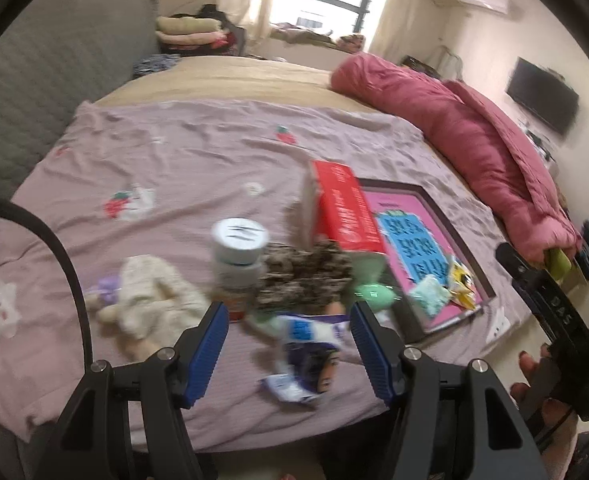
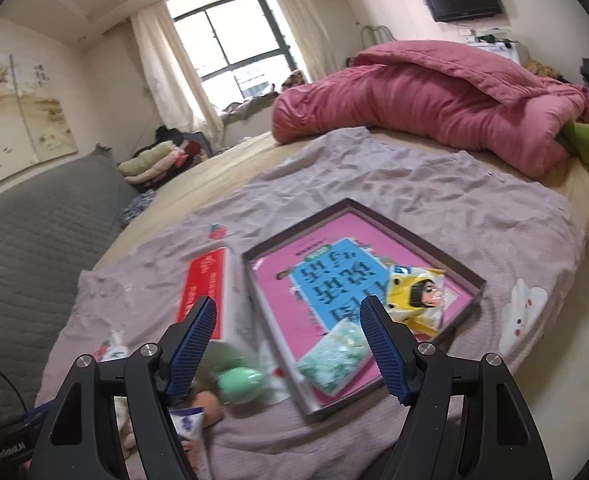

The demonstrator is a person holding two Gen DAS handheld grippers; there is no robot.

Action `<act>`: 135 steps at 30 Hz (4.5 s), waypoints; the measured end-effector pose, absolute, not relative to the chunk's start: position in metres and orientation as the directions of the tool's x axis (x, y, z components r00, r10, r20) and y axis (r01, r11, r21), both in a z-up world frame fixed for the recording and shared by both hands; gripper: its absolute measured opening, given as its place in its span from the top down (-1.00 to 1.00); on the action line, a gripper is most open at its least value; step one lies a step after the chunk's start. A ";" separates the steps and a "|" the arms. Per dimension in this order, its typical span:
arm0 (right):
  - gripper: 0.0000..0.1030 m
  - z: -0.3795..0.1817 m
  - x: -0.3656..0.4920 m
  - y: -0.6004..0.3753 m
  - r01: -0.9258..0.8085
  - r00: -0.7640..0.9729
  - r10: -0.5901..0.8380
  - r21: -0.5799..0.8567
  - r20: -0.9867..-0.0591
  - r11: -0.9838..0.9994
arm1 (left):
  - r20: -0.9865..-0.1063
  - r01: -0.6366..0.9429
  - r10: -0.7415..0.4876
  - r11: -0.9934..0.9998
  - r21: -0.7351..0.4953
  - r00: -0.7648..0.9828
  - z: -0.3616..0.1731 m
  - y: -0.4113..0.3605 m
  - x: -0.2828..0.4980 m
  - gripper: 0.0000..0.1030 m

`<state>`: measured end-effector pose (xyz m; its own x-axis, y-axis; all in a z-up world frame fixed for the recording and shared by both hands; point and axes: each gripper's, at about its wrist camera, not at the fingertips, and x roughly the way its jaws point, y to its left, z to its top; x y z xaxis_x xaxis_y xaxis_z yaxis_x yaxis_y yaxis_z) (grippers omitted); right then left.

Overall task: Organize soft objects
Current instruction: 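Move both tools back to the remaining items on the bed, then grasp the floral scrunchie with the left gripper while the right grasps the white-blue snack bag, then lift the floral scrunchie and white-blue snack bag and carry them to the tray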

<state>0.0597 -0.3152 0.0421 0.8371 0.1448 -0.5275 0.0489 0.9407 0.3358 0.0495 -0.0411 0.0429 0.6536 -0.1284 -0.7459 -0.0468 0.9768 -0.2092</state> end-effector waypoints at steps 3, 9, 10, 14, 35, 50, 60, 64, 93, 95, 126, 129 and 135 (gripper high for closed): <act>-0.46 0.047 0.054 -0.302 0.018 0.829 0.176 0.340 -0.530 0.940 | -0.741 -0.093 -0.107 0.970 -0.224 0.663 0.045 -0.015 0.040 -0.22; -0.46 0.052 0.047 -0.282 -0.034 0.807 0.222 0.333 -0.547 0.942 | -0.736 -0.155 -0.078 0.958 -0.243 0.672 0.043 0.018 0.026 -0.22; -0.47 0.052 0.045 -0.278 -0.042 0.804 0.227 0.328 -0.550 0.944 | -0.736 -0.166 -0.072 0.955 -0.245 0.673 0.043 0.023 0.023 -0.22; -0.47 0.051 0.041 -0.265 -0.075 0.785 0.245 0.305 -0.569 0.949 | -0.734 -0.189 -0.062 0.949 -0.254 0.676 0.041 0.036 0.018 -0.22; -0.47 -0.014 0.042 -0.184 -0.245 0.574 0.344 0.246 -0.743 0.938 | -0.757 -0.316 -0.032 0.896 -0.311 0.653 0.000 0.093 0.020 -0.22; -0.47 -0.056 0.060 -0.167 -0.238 0.477 0.334 0.247 -0.813 0.939 | -0.824 -0.398 0.001 0.876 -0.273 0.567 -0.050 0.103 0.069 -0.22; -0.47 -0.068 0.067 -0.148 -0.196 0.484 0.311 0.245 -0.818 0.950 | -0.833 -0.409 0.115 0.902 -0.141 0.541 -0.054 0.088 0.081 0.27; -0.47 -0.078 0.070 -0.134 -0.196 0.475 0.285 0.216 -0.833 0.957 | -0.835 -0.395 0.081 0.903 -0.171 0.545 -0.059 0.089 0.081 0.50; -0.01 -0.058 0.075 -0.191 -0.156 0.537 0.331 0.294 -0.776 0.943 | -0.660 -0.300 -0.071 0.851 -0.431 0.748 -0.030 0.118 0.040 0.89; -0.01 -0.055 0.076 -0.193 -0.158 0.544 0.341 0.305 -0.767 0.939 | -0.647 -0.280 -0.086 0.852 -0.442 0.758 -0.025 0.115 0.038 0.89; -0.01 0.007 0.077 -0.260 -0.145 0.770 0.306 0.313 -0.560 0.938 | -0.542 0.024 -0.205 0.946 -0.322 0.815 0.063 -0.020 0.027 0.89; -0.01 0.007 0.082 -0.278 -0.096 0.785 0.276 0.330 -0.555 0.939 | -0.543 0.060 -0.230 0.948 -0.313 0.808 0.067 -0.039 0.033 0.89; -0.01 0.007 0.092 -0.312 -0.021 0.811 0.221 0.350 -0.542 0.936 | -0.543 0.130 -0.268 0.951 -0.279 0.796 0.075 -0.082 0.049 0.89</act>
<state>0.0915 -0.3123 0.0072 0.8106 0.2208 -0.5424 -0.0208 0.9365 0.3501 0.0486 -0.0819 0.0752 0.7955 -0.2682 -0.5433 0.1302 0.9514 -0.2790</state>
